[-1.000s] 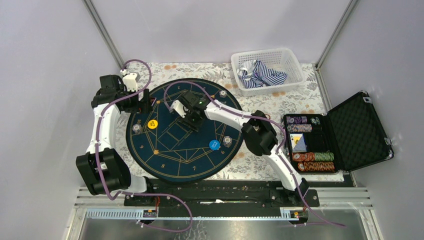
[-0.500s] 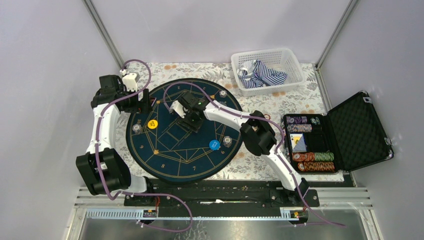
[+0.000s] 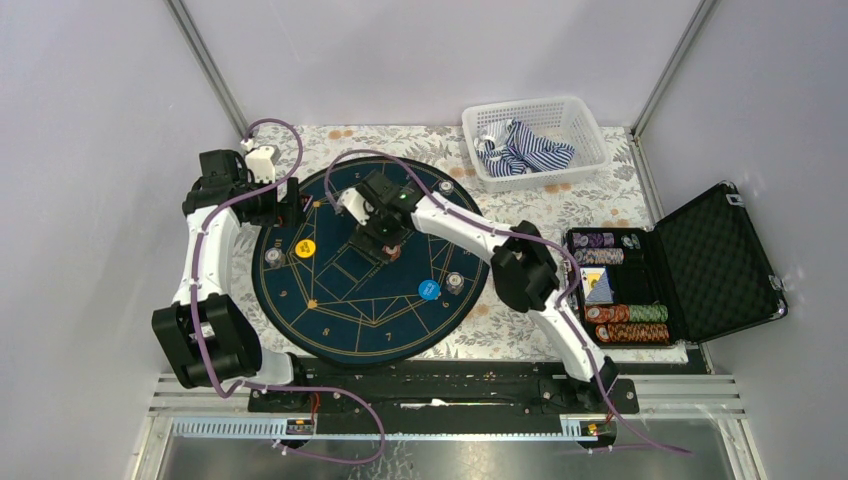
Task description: Distribute texas hold em gaming equipment
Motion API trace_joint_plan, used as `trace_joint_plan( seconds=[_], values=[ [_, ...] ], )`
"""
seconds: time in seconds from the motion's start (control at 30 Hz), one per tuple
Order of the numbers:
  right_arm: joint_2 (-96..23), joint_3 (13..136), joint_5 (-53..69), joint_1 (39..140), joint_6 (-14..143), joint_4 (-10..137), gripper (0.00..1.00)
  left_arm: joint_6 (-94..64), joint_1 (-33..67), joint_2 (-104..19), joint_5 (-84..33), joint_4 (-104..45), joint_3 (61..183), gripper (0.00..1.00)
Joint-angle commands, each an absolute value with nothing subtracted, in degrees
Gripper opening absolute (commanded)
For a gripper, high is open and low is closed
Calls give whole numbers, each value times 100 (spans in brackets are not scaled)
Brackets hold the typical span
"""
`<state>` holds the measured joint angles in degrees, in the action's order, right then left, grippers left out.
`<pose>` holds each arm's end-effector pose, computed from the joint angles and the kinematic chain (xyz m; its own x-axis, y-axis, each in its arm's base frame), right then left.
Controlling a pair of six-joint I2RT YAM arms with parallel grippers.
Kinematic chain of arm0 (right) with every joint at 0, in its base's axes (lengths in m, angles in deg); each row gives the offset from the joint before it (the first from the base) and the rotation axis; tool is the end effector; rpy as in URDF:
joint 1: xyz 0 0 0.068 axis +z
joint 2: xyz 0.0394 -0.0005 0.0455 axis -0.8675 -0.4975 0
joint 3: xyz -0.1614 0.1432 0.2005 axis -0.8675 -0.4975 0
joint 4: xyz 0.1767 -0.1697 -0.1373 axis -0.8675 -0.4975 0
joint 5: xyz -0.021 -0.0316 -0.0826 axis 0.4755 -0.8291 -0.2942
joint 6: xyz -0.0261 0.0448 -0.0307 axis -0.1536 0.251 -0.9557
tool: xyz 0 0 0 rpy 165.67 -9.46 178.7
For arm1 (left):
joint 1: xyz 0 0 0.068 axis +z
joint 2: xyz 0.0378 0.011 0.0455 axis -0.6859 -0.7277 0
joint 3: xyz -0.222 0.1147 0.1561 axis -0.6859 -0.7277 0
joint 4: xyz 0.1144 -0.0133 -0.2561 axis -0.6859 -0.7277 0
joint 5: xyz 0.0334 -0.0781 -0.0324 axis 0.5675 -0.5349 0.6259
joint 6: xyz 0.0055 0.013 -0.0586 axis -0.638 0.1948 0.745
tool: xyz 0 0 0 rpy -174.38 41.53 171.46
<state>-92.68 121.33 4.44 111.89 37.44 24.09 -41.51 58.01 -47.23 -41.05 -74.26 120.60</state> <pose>0.3512 0.4502 0.2044 -0.1941 -0.8011 -0.5662 -0.9321 0.3305 -0.1481 0.3080 0.0622 0.3203 -0.7358 0.0512 -0.6753 0.2048 0.9673 -0.1498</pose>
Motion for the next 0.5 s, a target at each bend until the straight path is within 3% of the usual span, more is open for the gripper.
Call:
trace_joint_plan(
  seconds=[0.0,0.47],
  values=[
    [-7875,12076,914,10813,4022,2291,98,-4171,5825,-4739,-4317,-7314,12319,99],
    [-4926,8789,1603,8002,4055,2873,100,-4095,5481,-4719,-4222,-7331,12331,99]
  ],
)
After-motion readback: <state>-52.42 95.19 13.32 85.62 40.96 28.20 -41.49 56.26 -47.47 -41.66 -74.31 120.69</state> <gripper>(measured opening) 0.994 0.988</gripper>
